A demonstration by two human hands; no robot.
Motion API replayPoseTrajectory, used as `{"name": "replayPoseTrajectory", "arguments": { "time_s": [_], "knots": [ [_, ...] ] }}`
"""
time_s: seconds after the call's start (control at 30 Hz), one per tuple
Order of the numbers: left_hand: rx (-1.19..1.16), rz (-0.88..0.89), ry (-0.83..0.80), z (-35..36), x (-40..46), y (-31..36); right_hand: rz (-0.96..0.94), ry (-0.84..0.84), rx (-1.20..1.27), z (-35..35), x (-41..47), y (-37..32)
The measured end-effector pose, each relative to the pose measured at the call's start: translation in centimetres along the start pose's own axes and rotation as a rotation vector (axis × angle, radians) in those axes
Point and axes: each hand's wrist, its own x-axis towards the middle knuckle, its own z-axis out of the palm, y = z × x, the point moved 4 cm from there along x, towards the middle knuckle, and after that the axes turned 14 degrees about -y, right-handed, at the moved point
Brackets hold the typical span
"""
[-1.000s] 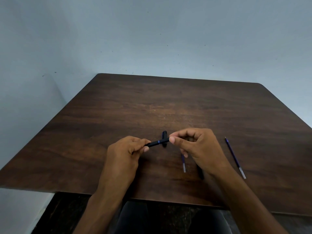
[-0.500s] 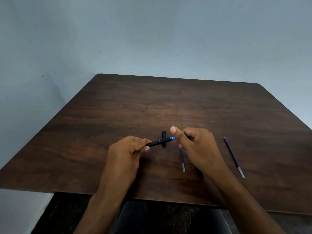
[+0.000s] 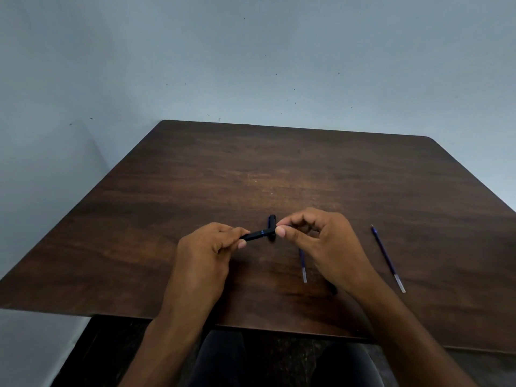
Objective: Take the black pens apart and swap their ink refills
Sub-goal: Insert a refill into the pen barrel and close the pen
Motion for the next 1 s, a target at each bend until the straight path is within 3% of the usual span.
{"name": "replayPoseTrajectory", "arguments": {
  "time_s": [0.27, 0.43, 0.8, 1.0],
  "knots": [
    [-0.031, -0.001, -0.001, -0.07, -0.27, 0.36, -0.015, 0.063, 0.023, -0.19, 0.09, -0.14],
    [-0.021, -0.023, -0.005, -0.16, -0.13, 0.0, -0.03, -0.032, 0.097, -0.37, -0.07, -0.12],
    [-0.007, -0.011, -0.003, -0.15, -0.46, -0.2, -0.004, 0.028, 0.022, -0.03, -0.07, -0.49],
    [-0.026, -0.028, 0.002, -0.22, -0.61, -0.35, -0.018, -0.023, 0.128, -0.25, -0.44, -0.36]
  ]
}}
